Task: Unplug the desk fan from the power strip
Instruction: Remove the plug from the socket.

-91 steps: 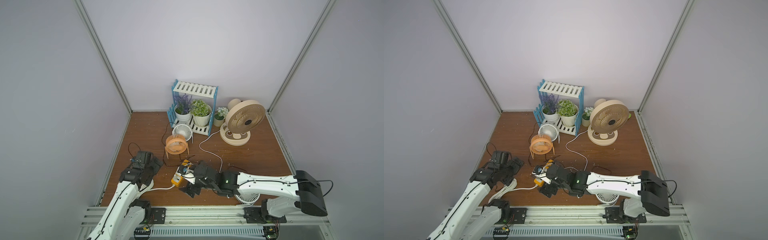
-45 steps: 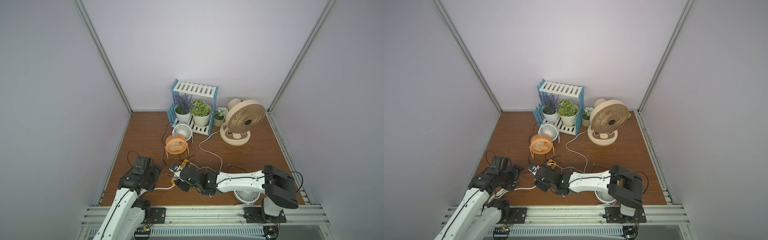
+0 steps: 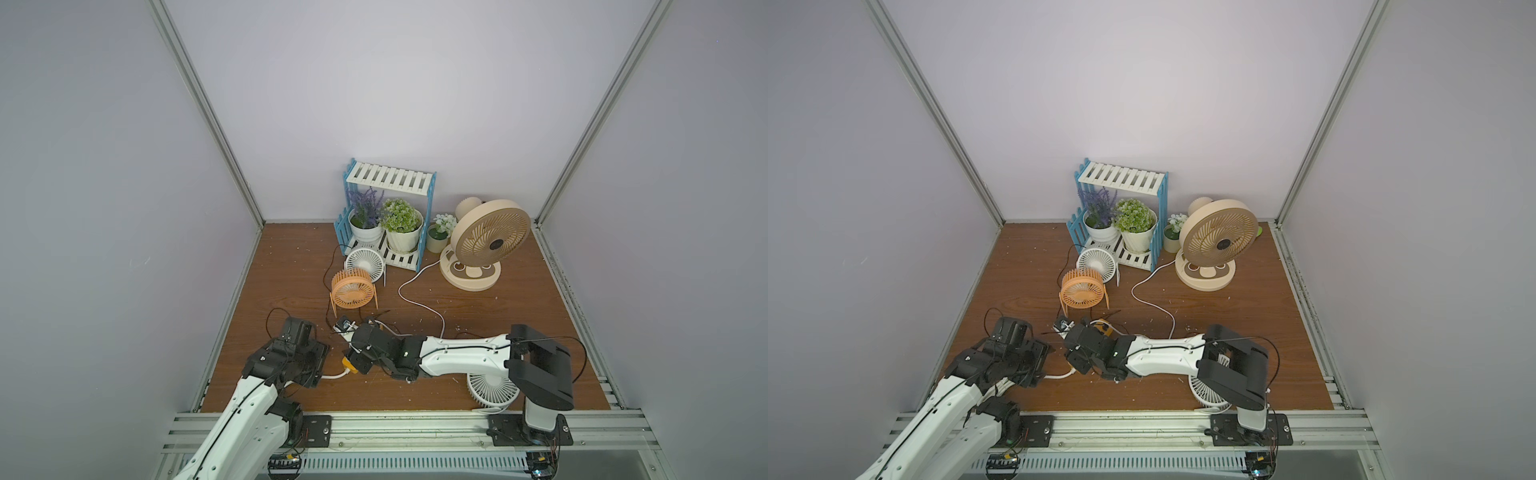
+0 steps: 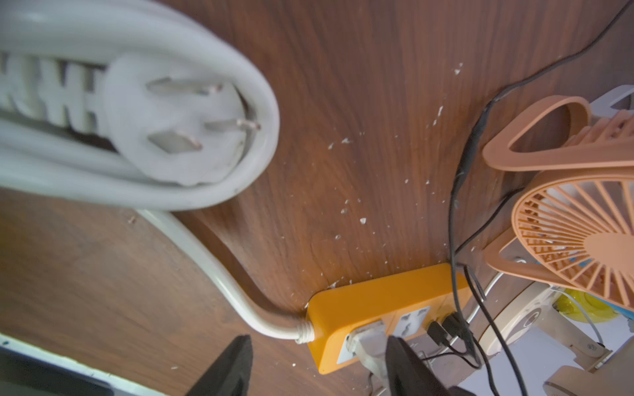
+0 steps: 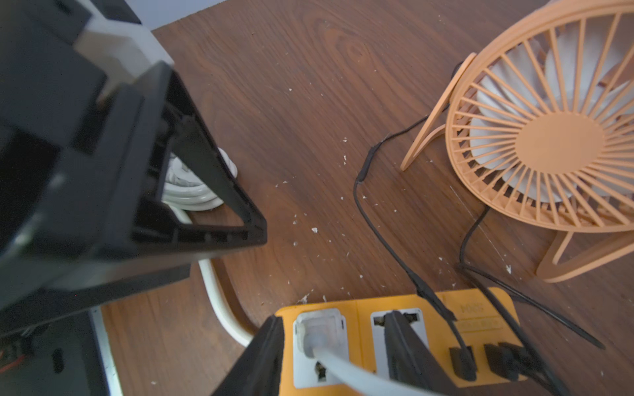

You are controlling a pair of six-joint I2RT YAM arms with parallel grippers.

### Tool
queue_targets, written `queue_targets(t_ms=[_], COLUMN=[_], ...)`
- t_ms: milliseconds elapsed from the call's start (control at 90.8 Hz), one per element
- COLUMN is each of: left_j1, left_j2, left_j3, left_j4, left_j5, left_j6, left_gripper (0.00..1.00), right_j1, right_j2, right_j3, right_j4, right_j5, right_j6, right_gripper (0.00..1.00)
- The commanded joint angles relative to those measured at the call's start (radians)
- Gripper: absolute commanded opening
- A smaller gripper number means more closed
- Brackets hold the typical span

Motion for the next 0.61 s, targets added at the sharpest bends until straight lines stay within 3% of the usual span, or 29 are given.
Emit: queue_targets(t_ms=[0,286,594], left_j1=[-0.038,-0.110,-0.119], left_j2=[-0.003,-0.039,-0.106], left_j3=[-0.015,-0.051,-0.090], left_j4=[-0.022,-0.012,0.006], left_j5=[-0.013,-0.002,0.056], left_j6=[-0.079,-0.159,-0.175], left_gripper=[0.60,0.56,0.53], right_j1=[0.002,0.001,0.001], right_j2=[0.020,0.028,0.029], right_j3=[0.026,0.035,0.027], right_j4=[-0.014,-0.030,-0.020], right_j5=[-0.025,-0.010,-0.013], right_j6=[-0.003,0.010,0.025], right_gripper=[0.45,0.38,0.32])
